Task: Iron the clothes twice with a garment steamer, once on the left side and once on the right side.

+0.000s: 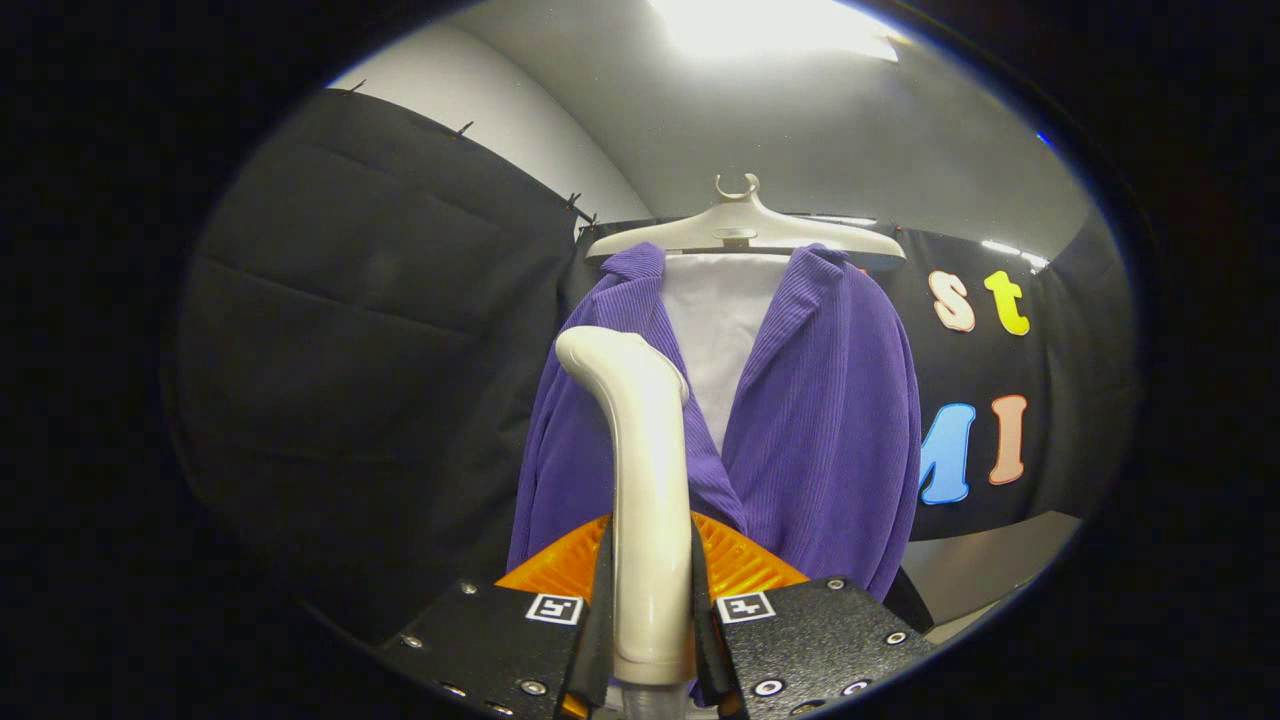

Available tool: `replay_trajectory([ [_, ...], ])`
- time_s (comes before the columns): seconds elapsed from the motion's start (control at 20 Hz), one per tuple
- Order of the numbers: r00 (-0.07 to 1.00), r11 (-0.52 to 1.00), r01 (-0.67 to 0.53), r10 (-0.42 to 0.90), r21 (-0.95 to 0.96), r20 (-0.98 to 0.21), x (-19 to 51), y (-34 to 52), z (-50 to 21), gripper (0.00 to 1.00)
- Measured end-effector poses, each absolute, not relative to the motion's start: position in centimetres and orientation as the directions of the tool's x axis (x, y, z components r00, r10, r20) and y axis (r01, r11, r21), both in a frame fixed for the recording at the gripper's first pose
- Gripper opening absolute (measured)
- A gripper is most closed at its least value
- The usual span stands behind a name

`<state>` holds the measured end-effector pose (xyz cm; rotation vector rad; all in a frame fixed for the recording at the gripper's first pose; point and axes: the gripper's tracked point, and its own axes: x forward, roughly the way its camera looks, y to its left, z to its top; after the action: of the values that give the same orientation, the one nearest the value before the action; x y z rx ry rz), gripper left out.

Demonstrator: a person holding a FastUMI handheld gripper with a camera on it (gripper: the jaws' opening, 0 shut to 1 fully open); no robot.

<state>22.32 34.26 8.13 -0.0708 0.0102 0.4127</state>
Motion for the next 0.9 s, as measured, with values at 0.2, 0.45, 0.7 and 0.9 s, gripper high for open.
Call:
replay_trajectory([
  [0.2,0.916,0.913,-0.401,0.397,-0.079,-0.053,21.4,33.7,5.5,0.34],
  [0.45,0.915,0.912,-0.402,0.396,-0.078,-0.078,20.1,33.0,3.3,0.34],
  [0.7,0.904,0.906,-0.415,0.402,-0.081,-0.145,18.4,32.6,-0.5,0.34],
  [0.9,0.898,0.909,-0.409,0.384,-0.083,-0.216,17.9,31.8,-4.9,0.34],
])
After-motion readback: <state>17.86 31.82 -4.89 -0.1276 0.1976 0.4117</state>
